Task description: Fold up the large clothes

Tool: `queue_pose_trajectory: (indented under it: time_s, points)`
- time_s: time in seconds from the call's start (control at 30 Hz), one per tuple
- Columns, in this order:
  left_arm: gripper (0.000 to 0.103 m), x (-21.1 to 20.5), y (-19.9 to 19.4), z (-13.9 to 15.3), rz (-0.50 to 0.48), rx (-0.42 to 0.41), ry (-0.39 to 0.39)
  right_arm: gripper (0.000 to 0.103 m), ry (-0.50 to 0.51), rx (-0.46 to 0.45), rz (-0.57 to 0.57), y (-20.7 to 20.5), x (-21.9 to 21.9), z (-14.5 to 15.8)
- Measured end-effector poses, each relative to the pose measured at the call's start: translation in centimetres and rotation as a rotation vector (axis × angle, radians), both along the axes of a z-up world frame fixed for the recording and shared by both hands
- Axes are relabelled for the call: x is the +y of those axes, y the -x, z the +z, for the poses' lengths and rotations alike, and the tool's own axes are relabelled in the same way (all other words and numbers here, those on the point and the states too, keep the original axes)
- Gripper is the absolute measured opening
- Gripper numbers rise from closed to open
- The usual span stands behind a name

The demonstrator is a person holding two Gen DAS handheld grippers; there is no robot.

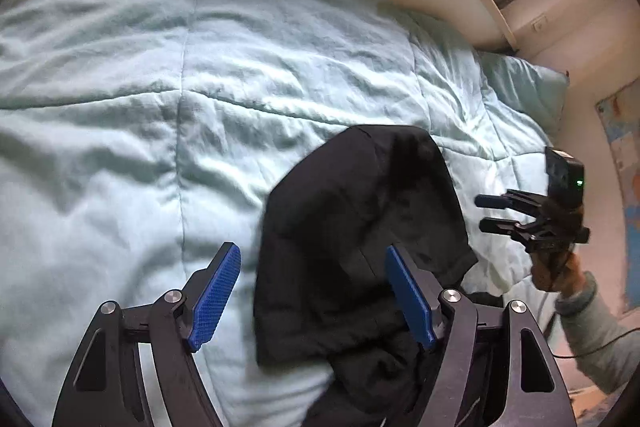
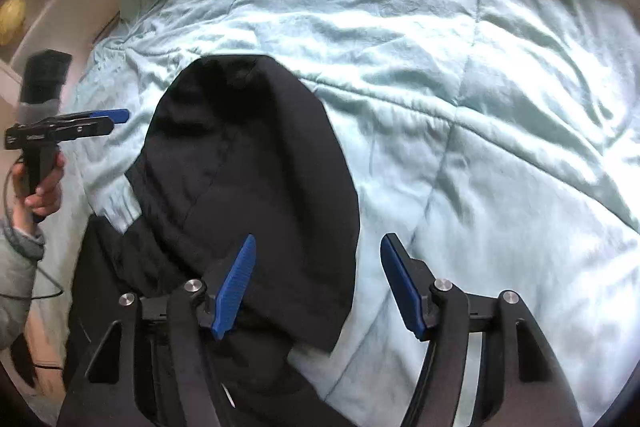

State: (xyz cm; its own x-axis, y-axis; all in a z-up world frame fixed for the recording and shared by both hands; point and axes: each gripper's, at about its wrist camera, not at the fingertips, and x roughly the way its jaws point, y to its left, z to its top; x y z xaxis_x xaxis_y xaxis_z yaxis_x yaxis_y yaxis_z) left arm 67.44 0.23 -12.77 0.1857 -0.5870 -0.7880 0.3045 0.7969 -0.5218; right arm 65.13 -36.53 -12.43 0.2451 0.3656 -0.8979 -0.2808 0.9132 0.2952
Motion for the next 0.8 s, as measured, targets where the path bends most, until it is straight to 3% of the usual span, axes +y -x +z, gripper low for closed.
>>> queue_pose_trajectory:
  time_s: [0.13,0.37,0.47,0.57,0.63,0.8]
  points:
    - [0.076,-0.7,-2.7,-3.1,-0.073,0.097,0.063,0.068,-0.089,0.051,0.002,-2.4,0.4,-2.3]
    - [0.077,-2.9,-3.8,-5.7,-0.176,0.154,0.211,0.068,-0.236,0.083,0.070,-4.3,2.0,-5.3]
    - [0.076,-3.2,-3.2,-5.0,-0.175,0.107,0.216,0.050,-0.214,0.076,0.108,-4.6,3.4,-5.8]
    - [0.036,-3.4,-1.5,-3.3,-0.193,0.008,0.155,0.037,-0.175,0.044,0.132,-3.8,4.4,-4.8]
    - [0.030,-3.1,-0.5,-2.0,-0.191,-0.028,0.157,0.021,-0.145,-0.008,0.164,-2.2,5.3,-2.7]
    - [0.024,-1.8,6.1,4.9,-0.217,-0.185,0.150,0.018,-0.089,-0.168,0.192,3.7,7.0,4.0]
